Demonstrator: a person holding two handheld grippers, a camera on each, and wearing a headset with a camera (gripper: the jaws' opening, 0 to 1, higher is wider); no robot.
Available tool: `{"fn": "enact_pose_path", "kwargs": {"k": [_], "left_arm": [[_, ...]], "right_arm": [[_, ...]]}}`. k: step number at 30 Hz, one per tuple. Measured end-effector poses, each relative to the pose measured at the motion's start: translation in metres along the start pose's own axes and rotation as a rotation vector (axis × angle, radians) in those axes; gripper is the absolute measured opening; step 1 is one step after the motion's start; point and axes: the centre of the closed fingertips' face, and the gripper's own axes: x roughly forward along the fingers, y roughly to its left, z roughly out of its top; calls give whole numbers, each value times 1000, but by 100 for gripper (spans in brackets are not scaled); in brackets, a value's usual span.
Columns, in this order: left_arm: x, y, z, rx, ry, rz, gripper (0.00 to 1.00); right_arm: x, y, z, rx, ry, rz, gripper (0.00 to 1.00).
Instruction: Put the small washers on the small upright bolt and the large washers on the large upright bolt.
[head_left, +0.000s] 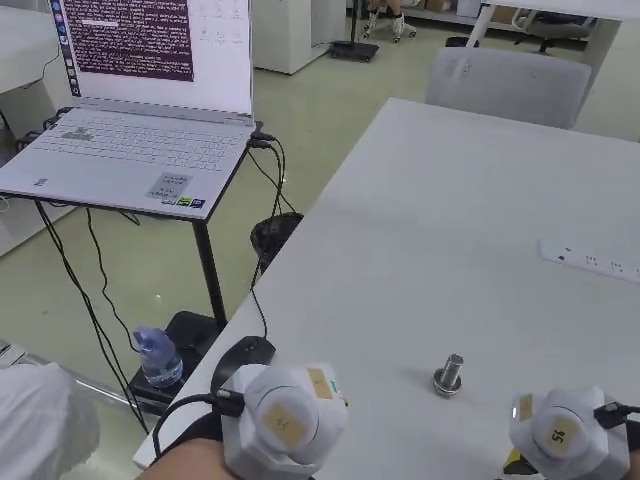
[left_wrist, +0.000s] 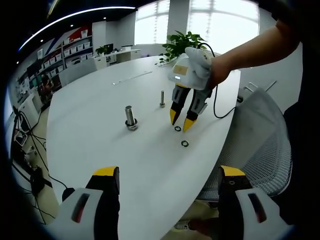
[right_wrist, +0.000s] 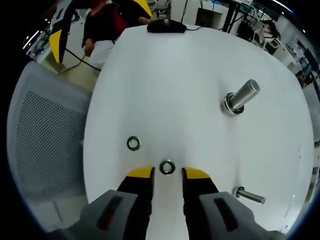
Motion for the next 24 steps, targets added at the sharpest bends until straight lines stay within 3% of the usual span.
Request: {"fn": "enact_pose_path", "kwargs": {"k": [24], "left_arm": [[-1,-3,-5,0,4,-12,78]], "right_arm": [[2,4,1,-43,47,-13,14]]}}
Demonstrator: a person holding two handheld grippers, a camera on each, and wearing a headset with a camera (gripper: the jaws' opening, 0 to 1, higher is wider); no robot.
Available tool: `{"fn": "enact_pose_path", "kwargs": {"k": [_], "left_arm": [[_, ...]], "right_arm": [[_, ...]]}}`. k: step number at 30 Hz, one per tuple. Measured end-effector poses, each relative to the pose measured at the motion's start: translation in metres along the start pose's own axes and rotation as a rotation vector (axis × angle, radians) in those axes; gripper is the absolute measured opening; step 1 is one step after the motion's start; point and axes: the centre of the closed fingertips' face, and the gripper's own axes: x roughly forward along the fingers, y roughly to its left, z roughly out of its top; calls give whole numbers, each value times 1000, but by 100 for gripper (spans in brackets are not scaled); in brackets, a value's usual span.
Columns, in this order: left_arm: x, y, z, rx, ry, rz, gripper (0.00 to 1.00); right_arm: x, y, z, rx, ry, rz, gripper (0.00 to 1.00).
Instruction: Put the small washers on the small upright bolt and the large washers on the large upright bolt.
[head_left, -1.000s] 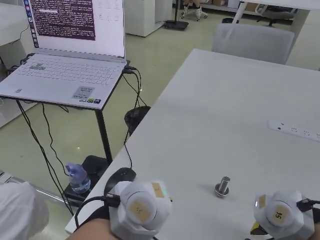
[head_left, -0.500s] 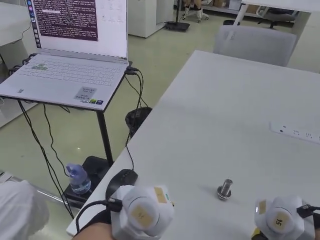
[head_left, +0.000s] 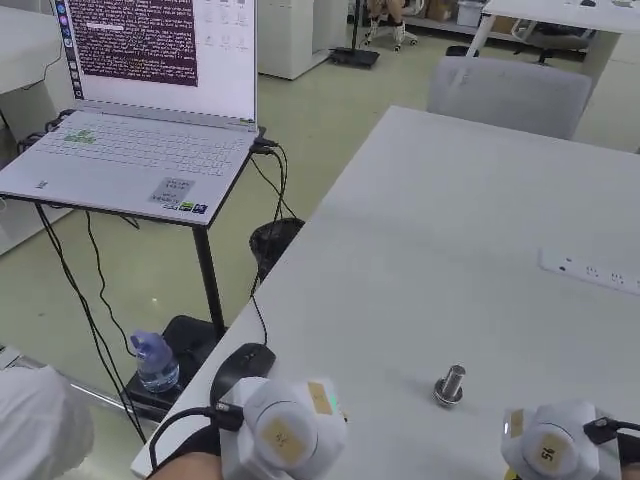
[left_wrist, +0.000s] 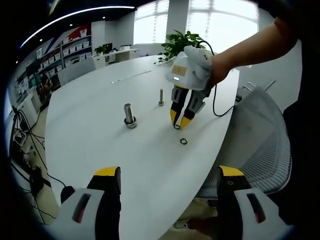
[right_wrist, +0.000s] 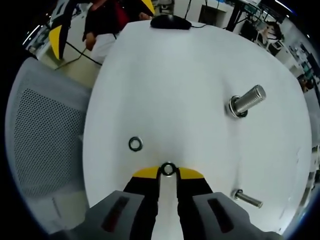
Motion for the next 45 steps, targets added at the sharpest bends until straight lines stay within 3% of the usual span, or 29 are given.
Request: {"fn": "enact_pose_path", "kwargs": {"k": [8,16,35,45], "left_arm": [[0,0,0,0,5,0,77],[1,-1,3,1,0,6,77],[7,6,7,11,18,26,78],[10,8,5,12,32,30,78]], "right_arm": [[0,-1,-1,33,12,4,13],[-6,-4,-4,89,-8,5,13],[-52,-34,-46,186,2,-8,13],[-62,-52,-55,197,14,-33,13]]}}
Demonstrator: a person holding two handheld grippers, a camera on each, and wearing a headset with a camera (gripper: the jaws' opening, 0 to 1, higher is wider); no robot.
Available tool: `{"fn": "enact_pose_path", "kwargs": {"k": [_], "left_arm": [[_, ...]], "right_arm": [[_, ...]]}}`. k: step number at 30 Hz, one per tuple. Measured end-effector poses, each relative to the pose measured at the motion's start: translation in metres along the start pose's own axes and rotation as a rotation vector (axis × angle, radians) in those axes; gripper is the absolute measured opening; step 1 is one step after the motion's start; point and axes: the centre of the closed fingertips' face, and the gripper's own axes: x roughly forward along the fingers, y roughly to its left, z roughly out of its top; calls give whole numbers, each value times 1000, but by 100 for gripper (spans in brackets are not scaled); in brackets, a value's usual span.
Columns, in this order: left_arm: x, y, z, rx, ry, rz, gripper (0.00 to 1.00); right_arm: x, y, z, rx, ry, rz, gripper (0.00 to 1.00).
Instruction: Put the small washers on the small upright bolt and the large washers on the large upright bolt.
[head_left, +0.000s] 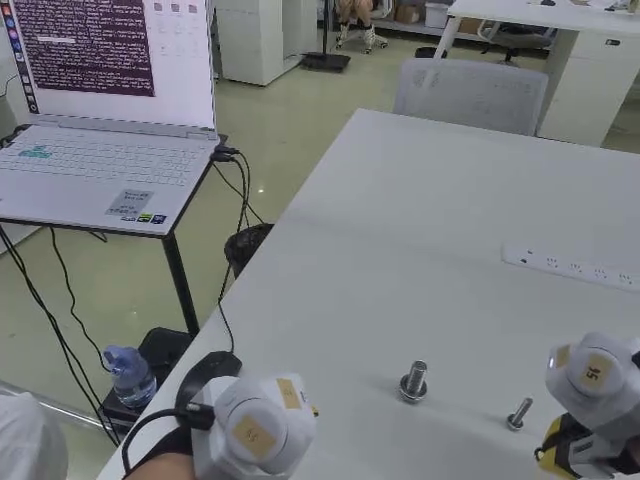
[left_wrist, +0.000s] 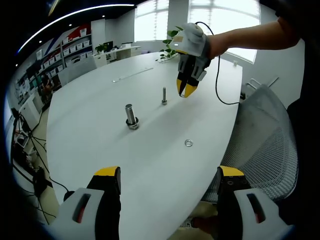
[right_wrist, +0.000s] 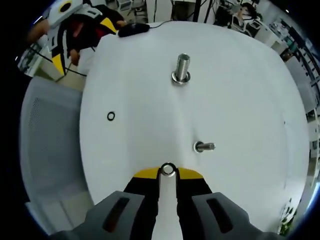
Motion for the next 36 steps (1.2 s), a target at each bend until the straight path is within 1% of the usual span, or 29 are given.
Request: {"fn": "enact_pose_path", "kwargs": {"k": [2,3,9,12,17,22,28,36], "left_arm": [[0,0,2,-1,-7,3,78],[0,0,2,-2,-7,3,78],[3,1,2,0,4,0,78],[3,2,4,-3,2,0,78],[4,1,4,-3,7,-3,77],[5,1,3,-3,12,-6,76],[5,3,2,-4,15,-8,76],[5,5,0,-2,21,-10,75]], "right_arm": [[-1,-3,2,4,-8,-2,13],[-1,-7,4,2,-10,-9,13],[-4,-22,11,6,-19,-26,13],[-8,-33,15,11,-28,-43,13],[-12,-46,21,11,-36,-67,13],[-11,-51,25,8,-41,-78,13],[-7,-55,27,11,-40,-76,13],[-5,-53,29,12,-38,-63,13]]}}
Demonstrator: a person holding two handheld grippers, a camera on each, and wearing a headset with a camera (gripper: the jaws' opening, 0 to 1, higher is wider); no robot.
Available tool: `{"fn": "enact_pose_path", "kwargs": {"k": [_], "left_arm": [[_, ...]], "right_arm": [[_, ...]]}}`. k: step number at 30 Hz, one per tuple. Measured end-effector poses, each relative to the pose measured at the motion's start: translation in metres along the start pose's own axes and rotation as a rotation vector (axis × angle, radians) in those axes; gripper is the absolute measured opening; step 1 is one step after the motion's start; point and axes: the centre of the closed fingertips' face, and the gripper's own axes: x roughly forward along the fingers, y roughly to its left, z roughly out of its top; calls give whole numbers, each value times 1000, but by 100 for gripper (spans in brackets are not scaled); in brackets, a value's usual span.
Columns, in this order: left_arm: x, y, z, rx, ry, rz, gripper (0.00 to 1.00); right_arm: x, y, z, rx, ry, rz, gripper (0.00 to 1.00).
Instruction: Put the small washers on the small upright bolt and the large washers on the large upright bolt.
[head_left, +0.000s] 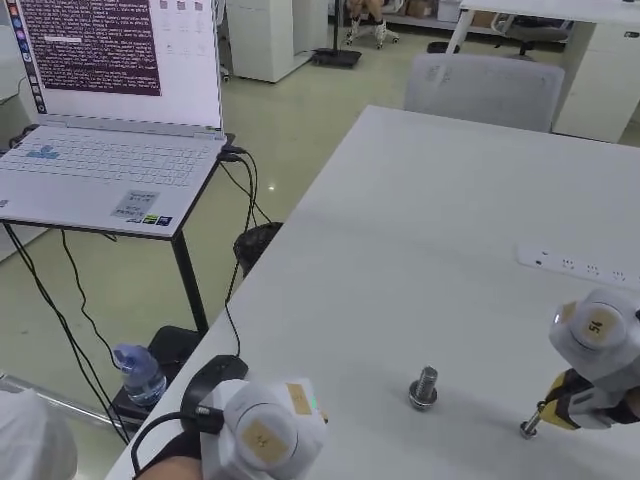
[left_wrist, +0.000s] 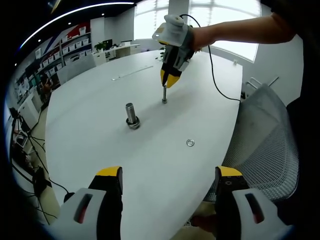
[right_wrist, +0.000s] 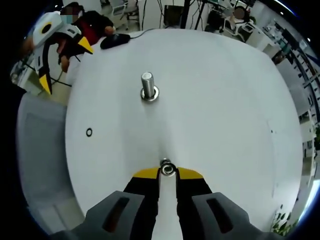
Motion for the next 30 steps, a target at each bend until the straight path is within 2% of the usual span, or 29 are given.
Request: {"fn": "enact_pose_path", "kwargs": {"k": [11,22,30], "left_arm": [[-1,0,-2,-9,0,1,73],[-1,-3,-10,-18,13,-6,73],[-1,-3,-4,-10,-10,-7,74]], "right_arm": [[11,-1,-2,-3,17,10,13],[28,3,-5,-17,45,32,13],[40,4,-10,-22,63,43,13]]}}
